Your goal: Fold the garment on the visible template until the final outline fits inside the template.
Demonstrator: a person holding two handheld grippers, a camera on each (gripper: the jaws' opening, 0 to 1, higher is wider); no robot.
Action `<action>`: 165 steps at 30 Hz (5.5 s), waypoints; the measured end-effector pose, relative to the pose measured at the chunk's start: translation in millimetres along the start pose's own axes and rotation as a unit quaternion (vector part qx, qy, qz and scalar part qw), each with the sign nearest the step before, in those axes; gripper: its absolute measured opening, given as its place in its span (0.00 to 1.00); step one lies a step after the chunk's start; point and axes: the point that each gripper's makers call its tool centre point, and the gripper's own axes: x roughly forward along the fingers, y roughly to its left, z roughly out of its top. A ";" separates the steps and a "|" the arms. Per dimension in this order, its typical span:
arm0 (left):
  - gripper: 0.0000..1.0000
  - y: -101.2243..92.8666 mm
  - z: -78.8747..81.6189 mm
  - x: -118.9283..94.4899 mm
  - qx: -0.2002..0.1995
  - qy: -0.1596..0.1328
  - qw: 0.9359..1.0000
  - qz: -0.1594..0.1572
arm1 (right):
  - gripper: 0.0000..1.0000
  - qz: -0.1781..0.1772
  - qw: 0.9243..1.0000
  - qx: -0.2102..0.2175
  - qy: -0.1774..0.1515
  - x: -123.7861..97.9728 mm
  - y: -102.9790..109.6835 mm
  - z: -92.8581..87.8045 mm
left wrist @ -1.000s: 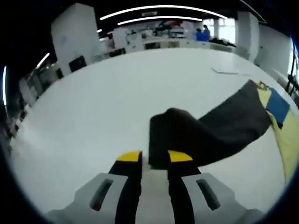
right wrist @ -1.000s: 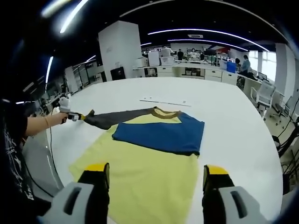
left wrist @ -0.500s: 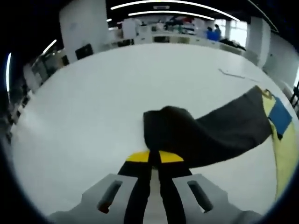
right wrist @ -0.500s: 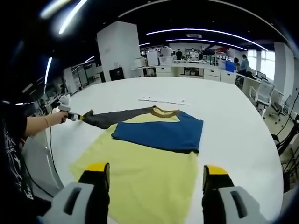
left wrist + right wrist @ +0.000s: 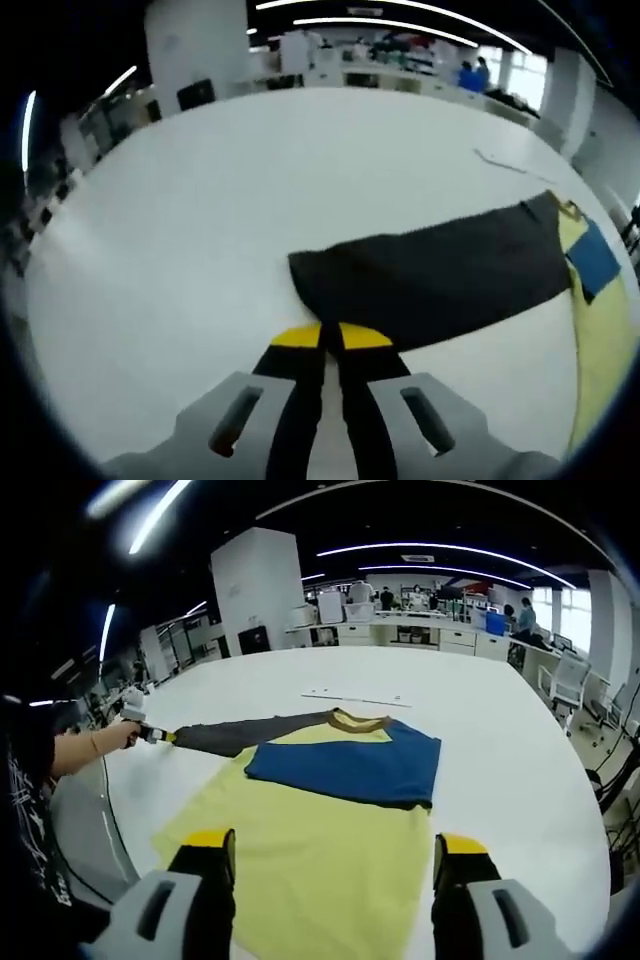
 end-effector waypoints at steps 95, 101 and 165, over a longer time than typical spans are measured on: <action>0.00 -332.9 122.0 -80.0 0.090 -0.142 0.954 -0.249 | 1.00 0.045 0.998 -0.039 0.003 -22.8 19.0 -40.5; 0.00 -363.4 128.4 -78.7 0.113 -0.144 0.945 -0.270 | 1.00 0.043 0.998 -0.034 0.011 -21.7 20.0 -48.1; 0.00 -550.7 22.3 -73.4 0.256 -0.090 0.877 -0.397 | 1.00 0.037 0.998 -0.019 0.056 -11.1 11.1 -79.1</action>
